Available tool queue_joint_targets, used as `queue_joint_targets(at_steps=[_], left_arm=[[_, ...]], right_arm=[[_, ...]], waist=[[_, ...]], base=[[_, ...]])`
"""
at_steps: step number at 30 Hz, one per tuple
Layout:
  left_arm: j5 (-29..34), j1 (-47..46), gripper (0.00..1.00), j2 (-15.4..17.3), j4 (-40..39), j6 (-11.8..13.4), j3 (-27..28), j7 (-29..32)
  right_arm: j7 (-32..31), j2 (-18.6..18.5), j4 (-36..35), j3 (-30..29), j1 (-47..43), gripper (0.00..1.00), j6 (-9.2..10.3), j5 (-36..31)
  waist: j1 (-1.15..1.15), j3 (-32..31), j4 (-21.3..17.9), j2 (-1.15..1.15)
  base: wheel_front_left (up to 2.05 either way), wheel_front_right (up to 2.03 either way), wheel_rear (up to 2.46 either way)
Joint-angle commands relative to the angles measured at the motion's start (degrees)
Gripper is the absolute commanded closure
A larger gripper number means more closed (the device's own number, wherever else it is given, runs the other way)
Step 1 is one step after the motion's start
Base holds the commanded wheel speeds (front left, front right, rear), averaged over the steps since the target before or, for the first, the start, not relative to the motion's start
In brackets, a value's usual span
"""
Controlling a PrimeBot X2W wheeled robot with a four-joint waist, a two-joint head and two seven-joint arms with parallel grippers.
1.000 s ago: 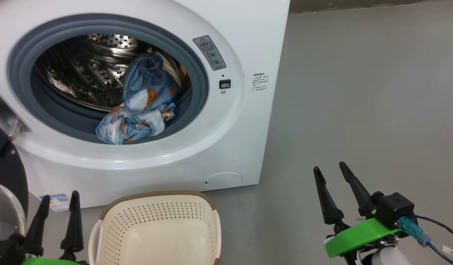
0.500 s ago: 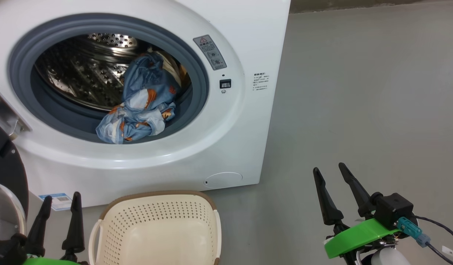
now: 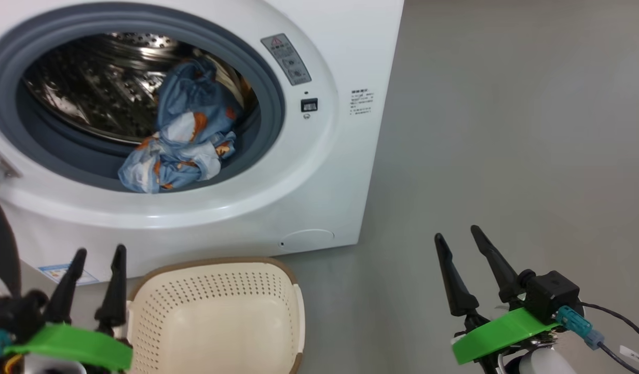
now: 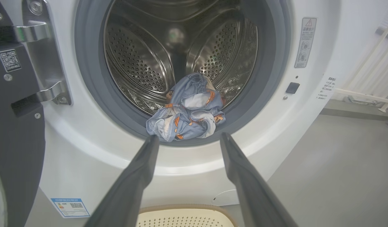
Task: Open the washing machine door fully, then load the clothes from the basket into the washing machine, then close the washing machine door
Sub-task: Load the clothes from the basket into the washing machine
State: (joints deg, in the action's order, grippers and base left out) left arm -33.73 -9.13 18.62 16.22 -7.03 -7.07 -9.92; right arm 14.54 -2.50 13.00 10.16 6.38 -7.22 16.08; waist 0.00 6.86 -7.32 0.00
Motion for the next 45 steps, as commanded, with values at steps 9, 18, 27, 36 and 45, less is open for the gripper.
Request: queue_joint_targets(at_steps=[9,18,27,36,45], left_arm=[[-5.2,-11.9,0.0,5.7,3.5,-0.4,-2.9,5.6],[-9.6,-21.8,0.0,12.2,9.7,-0.5,-9.0,6.8],[-13.2,-29.6,0.0,16.6,16.5,-0.5,-13.2,6.6],[-13.5,-36.8,0.0,18.5,24.6,-0.5,-15.3,7.3],[-16.3,-41.5,0.0,18.4,28.4,-0.5,-18.0,10.7]], right_arm=[[0.5,-0.4,-5.0,2.3,0.0,0.0,-0.26,0.3],[0.5,-0.4,-9.1,3.8,-0.7,0.0,-0.26,0.9],[0.5,-0.4,-12.2,4.7,-1.6,0.0,-0.26,0.8],[0.5,-0.4,-14.0,6.0,-2.1,0.0,-0.26,1.1],[0.5,-0.4,-15.0,6.6,-2.8,0.0,-0.26,1.3]], waist=[[0.0,6.8,-3.8,0.0],[0.0,12.9,-7.5,0.0],[0.0,16.6,-10.1,0.0],[0.0,19.2,-11.7,0.0],[0.0,20.3,-13.5,0.0]], base=[[0.0,0.0,0.0],[0.0,0.0,0.0],[0.0,0.0,0.0],[0.0,0.0,0.0],[0.0,0.0,0.0]])
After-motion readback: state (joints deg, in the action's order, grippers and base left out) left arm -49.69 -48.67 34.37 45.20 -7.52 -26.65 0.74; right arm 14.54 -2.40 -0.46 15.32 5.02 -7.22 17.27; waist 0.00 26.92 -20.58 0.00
